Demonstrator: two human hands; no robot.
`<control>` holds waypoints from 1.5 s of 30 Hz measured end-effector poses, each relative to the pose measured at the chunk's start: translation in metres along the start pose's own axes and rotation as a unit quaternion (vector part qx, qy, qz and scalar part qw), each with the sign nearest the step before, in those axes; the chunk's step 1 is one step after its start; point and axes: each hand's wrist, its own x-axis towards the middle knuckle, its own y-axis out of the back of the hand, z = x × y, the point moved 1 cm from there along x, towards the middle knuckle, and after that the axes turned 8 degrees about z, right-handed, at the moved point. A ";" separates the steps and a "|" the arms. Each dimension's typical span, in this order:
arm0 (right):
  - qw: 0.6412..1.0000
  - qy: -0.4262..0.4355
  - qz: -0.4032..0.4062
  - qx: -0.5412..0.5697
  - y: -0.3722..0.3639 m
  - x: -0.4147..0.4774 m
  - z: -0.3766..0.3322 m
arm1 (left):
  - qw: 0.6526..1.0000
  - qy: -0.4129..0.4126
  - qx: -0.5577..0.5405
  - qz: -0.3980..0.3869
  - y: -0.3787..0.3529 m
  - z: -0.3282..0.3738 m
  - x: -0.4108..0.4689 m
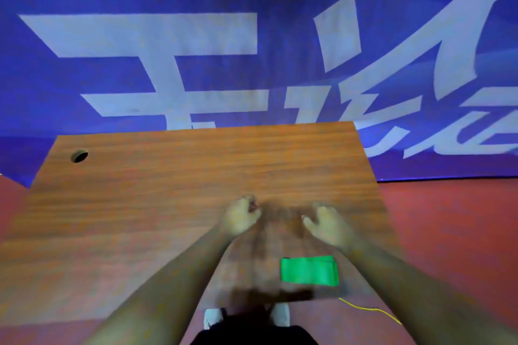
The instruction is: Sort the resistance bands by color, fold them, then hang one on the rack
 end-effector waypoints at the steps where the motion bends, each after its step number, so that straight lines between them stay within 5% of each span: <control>1: 1.000 -0.001 -0.020 -0.007 -0.006 -0.007 0.010 | 1.000 0.001 0.000 -0.013 -0.015 0.000 -0.003; 9: 0.993 -0.007 -0.107 -0.050 -0.067 -0.036 0.059 | 0.993 -0.004 0.003 -0.120 -0.099 -0.010 -0.030; 16: 0.993 0.029 -0.098 -0.053 -0.103 -0.043 0.069 | 0.984 -0.025 0.012 -0.178 -0.135 -0.031 -0.040; 30: 0.996 0.077 0.004 -0.050 -0.137 -0.044 0.085 | 0.986 -0.057 0.042 -0.149 -0.169 -0.051 -0.031; 40: 0.989 0.068 -0.070 0.111 -0.057 0.004 0.028 | 0.982 -0.136 -0.003 -0.133 -0.079 -0.013 0.004; 45: 0.976 0.102 -0.041 0.188 0.011 0.030 -0.036 | 0.977 -0.179 -0.053 -0.099 0.009 0.027 0.019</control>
